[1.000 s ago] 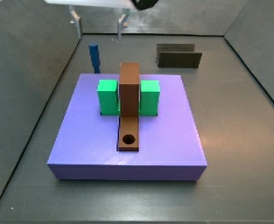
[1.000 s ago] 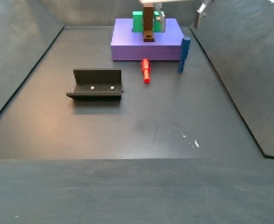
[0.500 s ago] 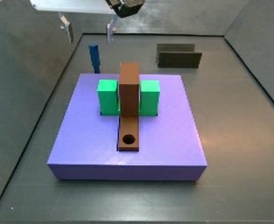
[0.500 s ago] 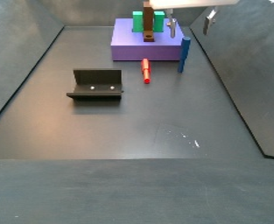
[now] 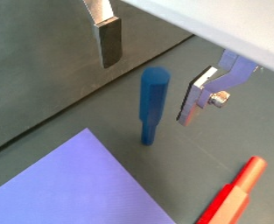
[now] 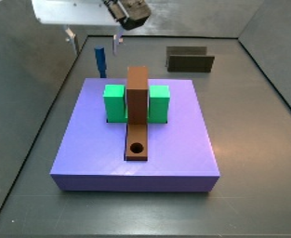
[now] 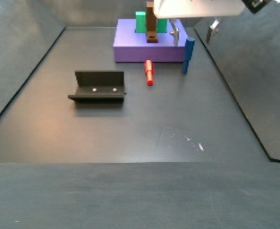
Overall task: Pick up the blue object. Move up. Move to above the board. Insert the blue object.
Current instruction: Pick up the blue object.
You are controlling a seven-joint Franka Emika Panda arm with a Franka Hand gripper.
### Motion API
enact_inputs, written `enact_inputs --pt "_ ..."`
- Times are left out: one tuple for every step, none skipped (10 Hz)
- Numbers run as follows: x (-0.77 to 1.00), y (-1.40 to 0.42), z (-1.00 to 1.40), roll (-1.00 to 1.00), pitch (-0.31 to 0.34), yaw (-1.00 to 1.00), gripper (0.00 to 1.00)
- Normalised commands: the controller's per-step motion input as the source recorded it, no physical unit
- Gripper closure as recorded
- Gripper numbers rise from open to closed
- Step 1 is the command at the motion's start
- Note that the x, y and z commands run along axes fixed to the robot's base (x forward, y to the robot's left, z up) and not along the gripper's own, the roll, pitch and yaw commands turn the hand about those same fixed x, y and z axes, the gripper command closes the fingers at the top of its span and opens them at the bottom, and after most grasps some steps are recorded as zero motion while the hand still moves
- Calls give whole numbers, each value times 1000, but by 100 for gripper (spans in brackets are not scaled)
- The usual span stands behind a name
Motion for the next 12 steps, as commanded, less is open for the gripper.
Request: enact_inputs --pt "-37 0 -291 204 -131 0 0" --pt "0 0 -260 186 -84 0 0" --pt "0 123 -197 173 -51 -11 0" --pt "0 197 -114 163 -11 -63 0" --pt "-34 174 -109 209 -7 -86 0" --pt "0 0 -17 133 0 0 0" --pt "23 -189 0 137 0 0 0" --pt "0 -171 -54 141 0 -37 0" --pt "0 -46 -131 151 0 -149 0" --pt "0 0 -166 189 0 -106 0" --pt "-20 100 -151 186 -1 -71 0" --pt "0 20 -89 116 0 -6 0"
